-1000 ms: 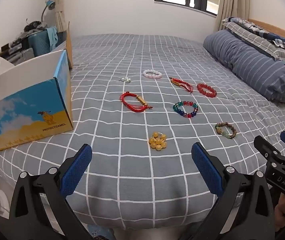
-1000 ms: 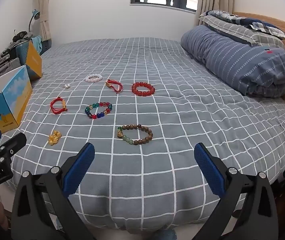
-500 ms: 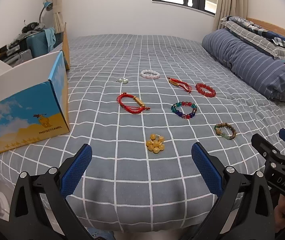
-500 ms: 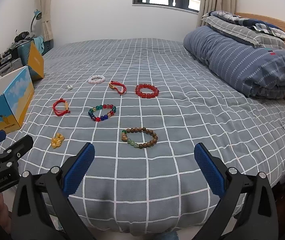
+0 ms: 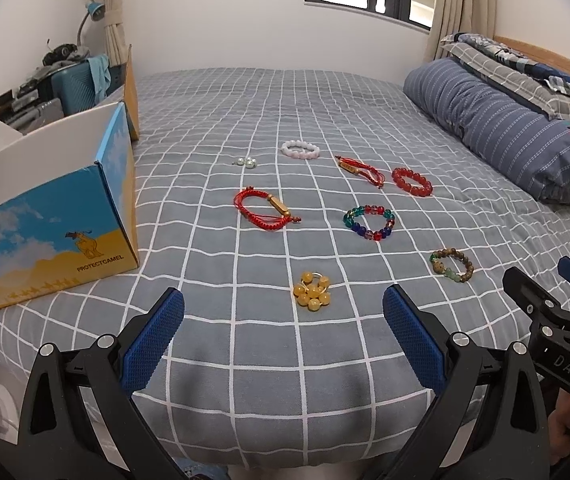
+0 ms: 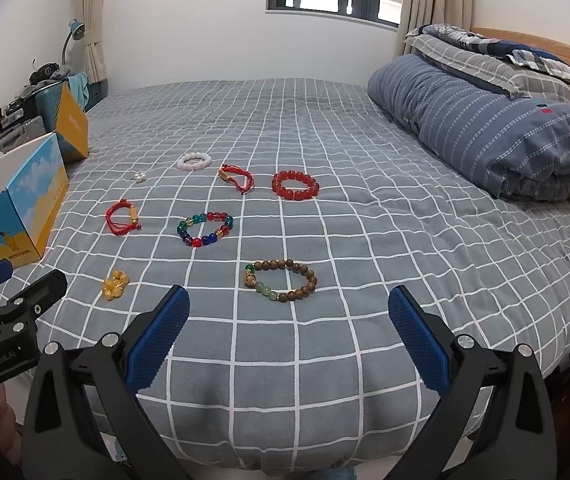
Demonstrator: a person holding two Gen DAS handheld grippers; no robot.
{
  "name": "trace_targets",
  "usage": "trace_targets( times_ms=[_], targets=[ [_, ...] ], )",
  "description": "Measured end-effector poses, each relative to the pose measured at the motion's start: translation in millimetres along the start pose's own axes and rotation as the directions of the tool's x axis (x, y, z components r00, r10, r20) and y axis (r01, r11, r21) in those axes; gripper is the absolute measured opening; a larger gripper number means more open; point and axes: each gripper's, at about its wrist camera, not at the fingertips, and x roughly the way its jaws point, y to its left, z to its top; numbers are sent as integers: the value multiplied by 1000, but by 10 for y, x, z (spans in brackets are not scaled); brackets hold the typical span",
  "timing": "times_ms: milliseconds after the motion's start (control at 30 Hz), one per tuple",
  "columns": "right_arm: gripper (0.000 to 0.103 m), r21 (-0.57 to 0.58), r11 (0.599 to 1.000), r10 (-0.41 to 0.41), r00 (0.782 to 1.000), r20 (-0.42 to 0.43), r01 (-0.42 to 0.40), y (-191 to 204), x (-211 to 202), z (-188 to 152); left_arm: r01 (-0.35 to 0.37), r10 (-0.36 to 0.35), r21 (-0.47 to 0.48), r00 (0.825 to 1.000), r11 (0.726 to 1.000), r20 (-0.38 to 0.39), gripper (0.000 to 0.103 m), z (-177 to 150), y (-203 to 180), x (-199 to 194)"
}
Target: Organize jewelry
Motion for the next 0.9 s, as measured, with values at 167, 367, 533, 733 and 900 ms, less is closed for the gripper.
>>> trace_targets(
  times_ms=[167,367,533,733,900],
  targets=[
    [96,0,1000,2,1000,-8,-2,-4,-1,-23,6,-6,-10,1000,1000,-5,97,-22,25,-15],
    [96,0,1000,-2,1000,-6,2,5,-20,-42,1,-1,-8,1000,1000,-4,97,-34,25,-38],
    [96,0,1000,-2,1000,-3,2,14,-31,-51,-1,1,-5,1000,1000,2,97,-31,22,-58],
    [96,-2,1000,-4,1000,-2,4,17,-32,-49,1,-1,-6,1000,1000,-2,97,-32,30,-73],
    [96,-1,1000,-3,1000,-1,3,19,-42,-48,4,-4,-7,1000,1000,-6,97,-37,26,-73]
  ],
)
